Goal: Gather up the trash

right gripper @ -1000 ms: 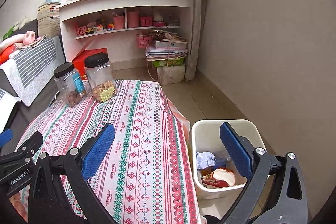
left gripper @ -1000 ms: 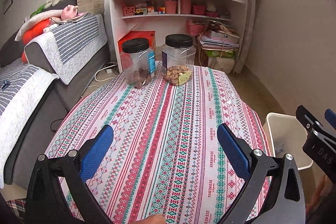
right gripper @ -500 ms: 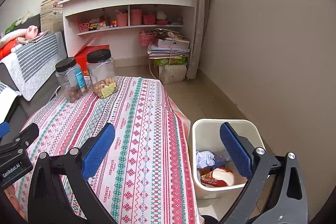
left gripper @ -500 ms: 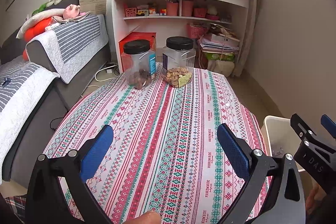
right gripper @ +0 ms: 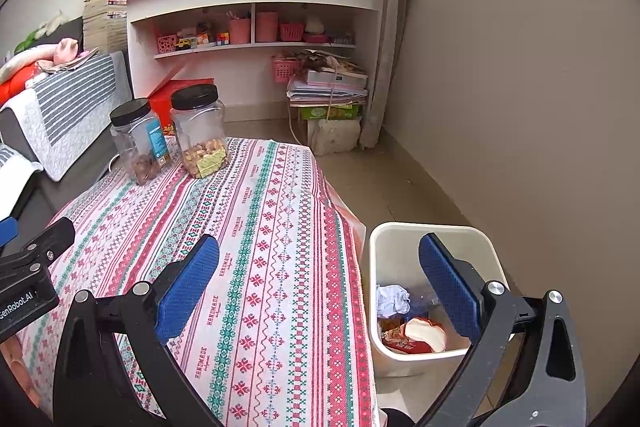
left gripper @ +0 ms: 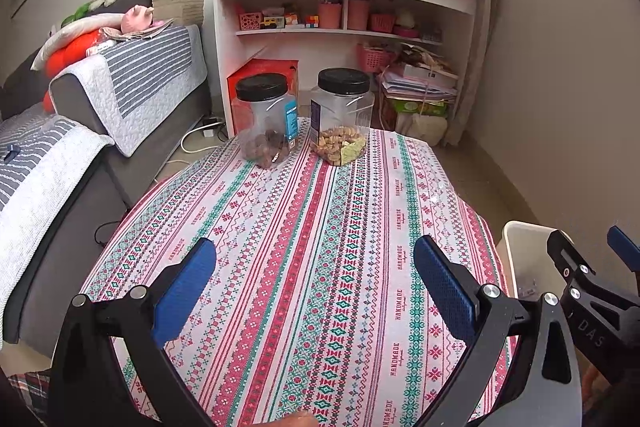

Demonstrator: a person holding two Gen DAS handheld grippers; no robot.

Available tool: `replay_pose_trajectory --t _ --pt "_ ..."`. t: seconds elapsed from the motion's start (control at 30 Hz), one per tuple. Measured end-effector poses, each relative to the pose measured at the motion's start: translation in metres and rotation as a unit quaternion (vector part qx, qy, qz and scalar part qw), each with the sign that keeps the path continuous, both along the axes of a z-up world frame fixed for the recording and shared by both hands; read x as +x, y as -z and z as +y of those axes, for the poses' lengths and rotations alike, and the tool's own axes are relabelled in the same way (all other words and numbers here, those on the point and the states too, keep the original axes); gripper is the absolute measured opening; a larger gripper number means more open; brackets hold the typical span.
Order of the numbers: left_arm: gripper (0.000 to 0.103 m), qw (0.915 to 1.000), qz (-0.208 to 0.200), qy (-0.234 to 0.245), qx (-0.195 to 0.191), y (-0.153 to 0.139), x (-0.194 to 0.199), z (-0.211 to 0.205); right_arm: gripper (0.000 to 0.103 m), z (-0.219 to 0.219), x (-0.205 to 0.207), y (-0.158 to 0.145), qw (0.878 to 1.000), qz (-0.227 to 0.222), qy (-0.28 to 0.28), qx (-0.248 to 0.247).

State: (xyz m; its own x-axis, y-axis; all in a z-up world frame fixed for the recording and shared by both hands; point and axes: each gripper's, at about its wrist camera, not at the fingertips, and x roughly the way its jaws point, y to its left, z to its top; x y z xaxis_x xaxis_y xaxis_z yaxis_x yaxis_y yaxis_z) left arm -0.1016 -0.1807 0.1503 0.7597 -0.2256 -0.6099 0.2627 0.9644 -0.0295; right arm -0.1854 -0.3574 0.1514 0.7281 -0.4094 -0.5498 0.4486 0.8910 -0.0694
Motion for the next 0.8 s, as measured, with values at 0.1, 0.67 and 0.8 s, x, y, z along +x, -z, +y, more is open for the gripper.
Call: replay_pose_trajectory --t 0.1,0.67,0.8 --pt "0.096 1.0000 0.000 -0.003 0.004 0.0018 0.0004 -0.0009 0.096 -0.0002 0.0002 0.0007 1.000 0.001 -0.001 0.002" --pt "0.091 0.9999 -0.006 0.013 0.000 0.0063 -0.0027 -0.0039 0.096 -0.0025 0.0006 0.0031 1.000 0.010 0.001 0.009" --pt "0.091 0.9998 -0.007 0.017 0.002 0.0060 -0.0041 -0.0069 0.096 -0.0026 0.0002 0.0028 1.000 0.009 0.000 0.009"
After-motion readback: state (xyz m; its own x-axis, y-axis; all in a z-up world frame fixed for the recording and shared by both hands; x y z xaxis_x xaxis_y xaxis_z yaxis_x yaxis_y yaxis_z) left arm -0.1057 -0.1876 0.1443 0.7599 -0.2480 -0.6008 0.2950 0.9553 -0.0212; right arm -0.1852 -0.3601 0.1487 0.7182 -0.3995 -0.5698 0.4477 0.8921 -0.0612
